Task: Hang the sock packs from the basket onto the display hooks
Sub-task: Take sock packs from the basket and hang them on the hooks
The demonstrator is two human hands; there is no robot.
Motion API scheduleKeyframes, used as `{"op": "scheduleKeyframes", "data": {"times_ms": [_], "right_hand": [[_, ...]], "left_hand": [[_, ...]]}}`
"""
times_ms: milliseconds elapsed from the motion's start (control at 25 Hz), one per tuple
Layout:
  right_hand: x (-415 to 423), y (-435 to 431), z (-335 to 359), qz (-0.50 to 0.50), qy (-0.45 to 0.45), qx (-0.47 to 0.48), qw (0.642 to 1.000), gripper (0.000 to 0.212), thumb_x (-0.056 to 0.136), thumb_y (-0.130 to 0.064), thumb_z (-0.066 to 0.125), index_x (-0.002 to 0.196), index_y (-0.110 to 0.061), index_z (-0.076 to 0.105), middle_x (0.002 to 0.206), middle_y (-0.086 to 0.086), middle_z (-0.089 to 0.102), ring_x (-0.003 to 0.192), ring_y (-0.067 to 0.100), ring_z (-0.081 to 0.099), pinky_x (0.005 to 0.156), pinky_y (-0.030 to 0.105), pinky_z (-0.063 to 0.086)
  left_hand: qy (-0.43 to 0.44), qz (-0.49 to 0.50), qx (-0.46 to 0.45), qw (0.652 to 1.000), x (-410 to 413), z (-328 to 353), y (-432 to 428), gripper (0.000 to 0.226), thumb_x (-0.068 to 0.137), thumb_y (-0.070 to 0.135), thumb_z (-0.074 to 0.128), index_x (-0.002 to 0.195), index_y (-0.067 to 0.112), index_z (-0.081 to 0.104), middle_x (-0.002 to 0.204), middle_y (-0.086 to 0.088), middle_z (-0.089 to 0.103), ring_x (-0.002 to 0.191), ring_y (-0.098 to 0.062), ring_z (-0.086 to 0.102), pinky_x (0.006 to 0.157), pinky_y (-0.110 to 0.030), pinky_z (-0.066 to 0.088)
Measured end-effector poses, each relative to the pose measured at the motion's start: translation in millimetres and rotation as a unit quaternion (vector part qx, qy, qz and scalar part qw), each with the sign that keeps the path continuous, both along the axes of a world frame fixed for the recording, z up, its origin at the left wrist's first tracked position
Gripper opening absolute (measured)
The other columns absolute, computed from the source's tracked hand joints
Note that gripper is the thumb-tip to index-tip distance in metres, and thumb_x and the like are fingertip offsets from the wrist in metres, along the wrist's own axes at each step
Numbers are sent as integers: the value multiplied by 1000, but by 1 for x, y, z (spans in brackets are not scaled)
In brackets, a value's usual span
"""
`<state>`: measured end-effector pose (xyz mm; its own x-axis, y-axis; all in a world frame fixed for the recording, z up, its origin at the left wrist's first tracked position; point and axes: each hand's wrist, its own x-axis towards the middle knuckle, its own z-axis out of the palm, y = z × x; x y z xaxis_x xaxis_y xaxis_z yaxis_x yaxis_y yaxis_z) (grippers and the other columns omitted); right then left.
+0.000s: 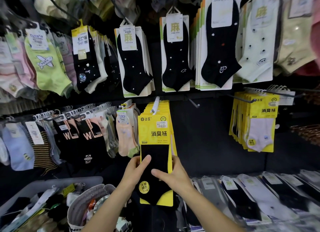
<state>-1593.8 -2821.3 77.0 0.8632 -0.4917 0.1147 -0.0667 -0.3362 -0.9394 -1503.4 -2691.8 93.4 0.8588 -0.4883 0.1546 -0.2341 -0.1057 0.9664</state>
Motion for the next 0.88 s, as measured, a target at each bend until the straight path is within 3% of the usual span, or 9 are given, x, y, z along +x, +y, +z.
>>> {"op": "scheduleKeyframes", "data": {"times_ms": [120, 280, 440, 600, 720, 880], "right_hand": [[-4, -4, 0, 4, -26, 40, 999, 84, 56, -53, 78, 124, -28, 37, 114, -11, 55, 103, 7, 56, 81, 25, 49], [0, -16, 0, 16, -29, 63, 997, 78, 62, -43, 81, 126, -27, 37, 112, -11, 56, 97, 3, 58, 74, 21, 49], [11, -30, 2, 1, -14, 9, 1000, 85, 64, -41, 80, 135, -19, 40, 130, 4, 49, 117, 18, 53, 96, 39, 48], [21, -39, 5, -7, -3, -13, 1000, 118, 59, -43, 84, 149, -22, 10, 150, 1, 24, 137, 20, 31, 108, 39, 35], [28, -41, 1, 69, -28, 29, 997, 108, 52, -47, 84, 141, -35, 25, 133, -14, 48, 124, 10, 48, 91, 24, 47], [34, -35, -11, 112, -69, 83, 988, 95, 50, -50, 84, 132, -42, 36, 115, -18, 63, 105, -1, 61, 80, 20, 52]], "left_hand": [[35, -11, 11, 999, -3, -4, -2, 56, 79, 54, 57, 119, 14, 54, 113, 0, 64, 104, -12, 61, 90, -32, 49], [60, -30, 5, 998, -7, -3, -12, 31, 79, 57, 55, 100, 34, 52, 97, 18, 62, 81, 8, 62, 62, -10, 46], [55, -55, 6, 997, -4, 0, -20, 25, 78, 57, 56, 98, 43, 57, 99, 20, 66, 88, 7, 63, 68, -13, 48], [-15, -58, -35, 998, 12, 6, -22, 53, 76, 49, 63, 125, 39, 45, 118, 20, 59, 105, 9, 57, 78, -10, 47], [-6, -91, -51, 995, 21, 8, -25, 56, 70, 55, 64, 121, 43, 43, 114, 26, 57, 96, 20, 55, 72, -2, 44], [35, -108, -56, 992, 26, -11, -30, 83, 48, 80, 67, 119, 42, 50, 108, 20, 68, 101, 2, 63, 74, -12, 50]]}}
